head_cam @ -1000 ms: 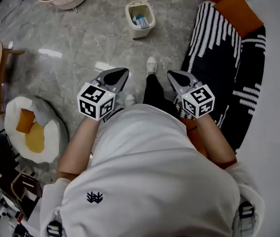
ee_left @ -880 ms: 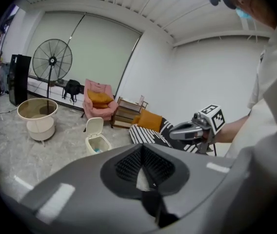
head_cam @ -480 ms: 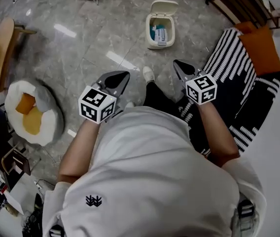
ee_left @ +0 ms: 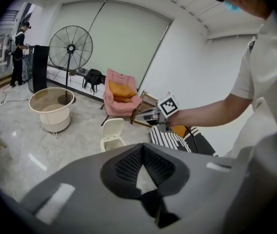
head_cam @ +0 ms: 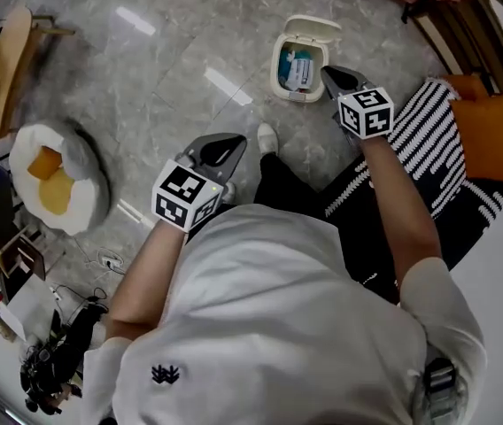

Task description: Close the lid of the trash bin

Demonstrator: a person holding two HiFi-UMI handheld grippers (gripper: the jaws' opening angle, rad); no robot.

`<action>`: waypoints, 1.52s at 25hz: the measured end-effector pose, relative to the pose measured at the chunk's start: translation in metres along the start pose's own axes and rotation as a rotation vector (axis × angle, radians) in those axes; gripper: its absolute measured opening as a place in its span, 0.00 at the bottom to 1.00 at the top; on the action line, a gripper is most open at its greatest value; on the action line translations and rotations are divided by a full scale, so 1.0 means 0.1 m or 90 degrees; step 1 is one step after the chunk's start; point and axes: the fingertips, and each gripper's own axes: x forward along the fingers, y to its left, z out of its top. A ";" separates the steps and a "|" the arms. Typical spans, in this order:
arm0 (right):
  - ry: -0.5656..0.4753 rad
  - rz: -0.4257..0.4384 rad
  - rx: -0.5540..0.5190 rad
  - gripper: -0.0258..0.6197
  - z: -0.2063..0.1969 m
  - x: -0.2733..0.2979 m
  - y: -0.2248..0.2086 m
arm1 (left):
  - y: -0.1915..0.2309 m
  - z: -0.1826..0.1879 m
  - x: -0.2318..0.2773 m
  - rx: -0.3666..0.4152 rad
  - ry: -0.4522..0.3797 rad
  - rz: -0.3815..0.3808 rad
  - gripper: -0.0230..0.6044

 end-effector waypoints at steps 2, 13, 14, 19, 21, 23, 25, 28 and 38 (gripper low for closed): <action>0.005 -0.008 -0.002 0.04 0.08 0.24 -0.25 | 0.07 0.01 0.08 -0.003 0.007 0.011 0.12; 0.058 -0.026 -0.021 0.04 0.23 1.32 -1.35 | 0.20 -0.06 0.44 -0.070 0.022 0.032 0.12; 0.066 -0.028 -0.023 0.04 0.21 1.40 -1.42 | 0.20 -0.08 0.45 -0.075 0.023 0.031 0.12; 0.104 -0.043 -0.018 0.04 0.11 1.74 -1.73 | 0.27 -0.15 0.52 -0.097 0.029 0.036 0.12; 0.117 -0.048 -0.010 0.04 0.08 1.86 -1.84 | 0.29 -0.16 0.56 -0.103 0.030 0.037 0.12; 0.130 -0.052 -0.002 0.04 0.03 1.96 -1.90 | 0.29 -0.18 0.59 -0.107 0.033 0.035 0.12; 0.143 -0.055 0.003 0.04 -0.03 2.03 -1.93 | 0.27 -0.21 0.62 -0.110 0.038 0.032 0.12; 0.160 -0.056 0.005 0.04 -0.10 2.08 -1.94 | 0.26 -0.25 0.65 -0.114 0.043 0.027 0.12; 0.152 -0.043 0.039 0.04 -0.32 1.95 -1.76 | 0.27 -0.23 0.79 -0.110 0.050 0.009 0.12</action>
